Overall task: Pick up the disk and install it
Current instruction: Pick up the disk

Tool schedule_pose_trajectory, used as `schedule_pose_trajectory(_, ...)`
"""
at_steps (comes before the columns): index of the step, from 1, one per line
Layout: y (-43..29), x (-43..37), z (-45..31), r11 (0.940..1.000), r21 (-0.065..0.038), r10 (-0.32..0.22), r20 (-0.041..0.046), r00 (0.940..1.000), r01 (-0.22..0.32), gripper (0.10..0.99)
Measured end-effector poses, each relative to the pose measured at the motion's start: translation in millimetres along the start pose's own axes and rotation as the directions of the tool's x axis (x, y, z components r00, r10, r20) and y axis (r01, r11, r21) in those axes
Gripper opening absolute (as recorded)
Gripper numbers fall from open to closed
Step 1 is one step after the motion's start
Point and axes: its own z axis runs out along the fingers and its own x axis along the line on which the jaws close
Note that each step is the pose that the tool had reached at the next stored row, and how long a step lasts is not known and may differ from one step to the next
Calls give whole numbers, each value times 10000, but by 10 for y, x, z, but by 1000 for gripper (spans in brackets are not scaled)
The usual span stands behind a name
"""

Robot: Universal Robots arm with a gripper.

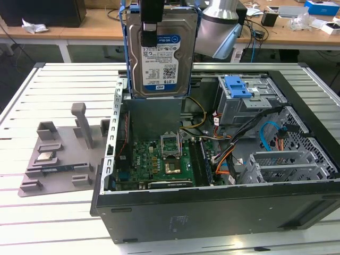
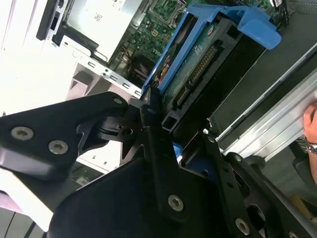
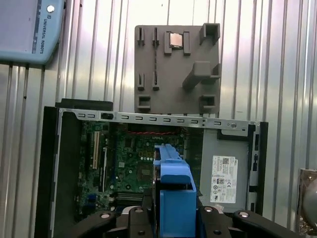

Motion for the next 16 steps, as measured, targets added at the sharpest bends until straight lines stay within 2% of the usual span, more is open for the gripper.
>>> schedule_pose_trajectory(5,8,105,1,10000,0,0,1,10000,0,369)
schedule_pose_trajectory(16,30,418,2,10000,0,0,1,10000,0,369)
